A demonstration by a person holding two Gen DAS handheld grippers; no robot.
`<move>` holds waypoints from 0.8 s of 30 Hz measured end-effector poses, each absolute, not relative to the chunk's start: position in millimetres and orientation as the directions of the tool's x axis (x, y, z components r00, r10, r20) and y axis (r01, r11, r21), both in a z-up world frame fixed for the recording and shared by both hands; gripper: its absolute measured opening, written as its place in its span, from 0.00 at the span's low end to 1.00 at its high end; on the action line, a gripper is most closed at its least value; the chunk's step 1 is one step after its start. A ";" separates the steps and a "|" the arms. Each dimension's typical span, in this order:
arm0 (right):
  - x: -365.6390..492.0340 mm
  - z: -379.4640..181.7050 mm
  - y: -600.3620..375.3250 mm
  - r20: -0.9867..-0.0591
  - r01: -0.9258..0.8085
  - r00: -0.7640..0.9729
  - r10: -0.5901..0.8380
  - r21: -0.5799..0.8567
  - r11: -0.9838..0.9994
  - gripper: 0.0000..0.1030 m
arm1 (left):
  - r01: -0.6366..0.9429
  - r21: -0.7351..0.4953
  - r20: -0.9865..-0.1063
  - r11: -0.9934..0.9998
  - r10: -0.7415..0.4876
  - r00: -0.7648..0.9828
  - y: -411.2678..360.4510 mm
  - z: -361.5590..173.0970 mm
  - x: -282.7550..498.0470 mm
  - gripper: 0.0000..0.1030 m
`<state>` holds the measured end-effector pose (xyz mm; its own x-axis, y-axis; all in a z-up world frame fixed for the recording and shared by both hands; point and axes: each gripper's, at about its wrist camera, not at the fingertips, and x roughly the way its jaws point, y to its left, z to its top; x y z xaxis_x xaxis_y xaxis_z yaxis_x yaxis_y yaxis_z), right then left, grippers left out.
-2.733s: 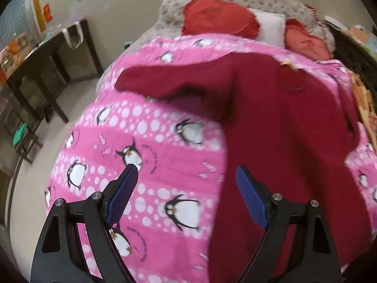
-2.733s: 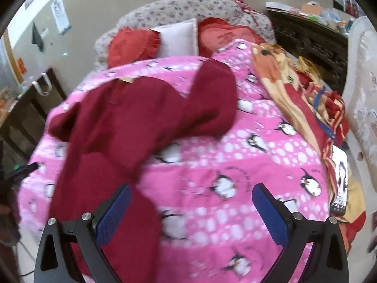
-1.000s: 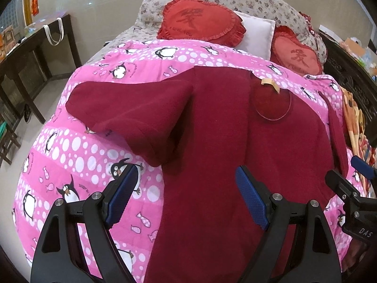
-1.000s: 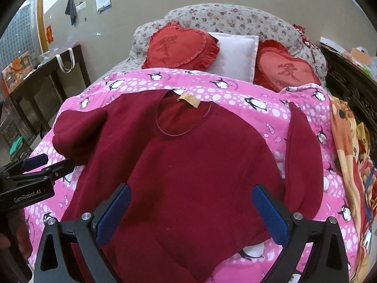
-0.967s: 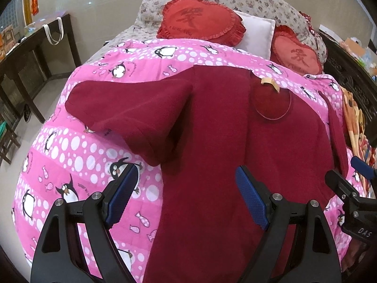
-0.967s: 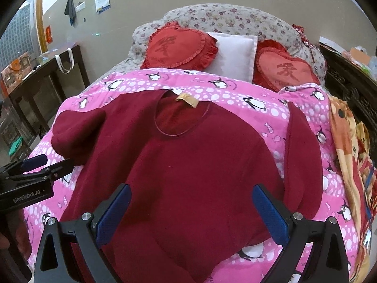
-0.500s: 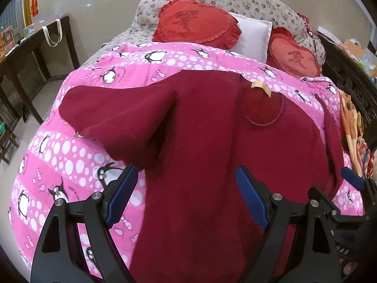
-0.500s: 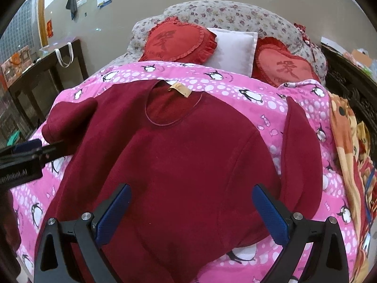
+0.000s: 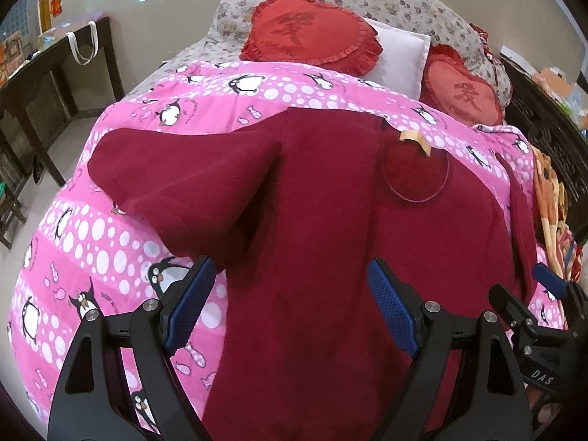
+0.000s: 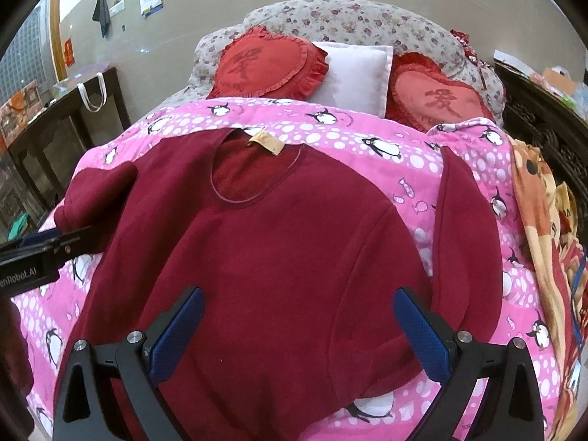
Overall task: Fold small clothes
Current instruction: 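Move the left tool toward the sweater sleeve nearest it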
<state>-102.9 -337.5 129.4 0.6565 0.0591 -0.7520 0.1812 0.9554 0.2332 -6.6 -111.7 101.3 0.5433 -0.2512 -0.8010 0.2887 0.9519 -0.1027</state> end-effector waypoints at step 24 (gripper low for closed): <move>-79.8 116.8 -336.9 -0.769 0.182 0.636 0.061 0.226 0.957 0.99 | 0.110 -0.114 -0.810 0.987 -0.156 0.566 -28.1 86.0 32.4 0.83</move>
<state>-79.8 -336.9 116.8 0.6363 0.0607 -0.7690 0.1824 0.9568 0.2265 32.4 -28.1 86.0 0.5657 -0.1565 -0.8097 0.1099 0.9874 -0.1140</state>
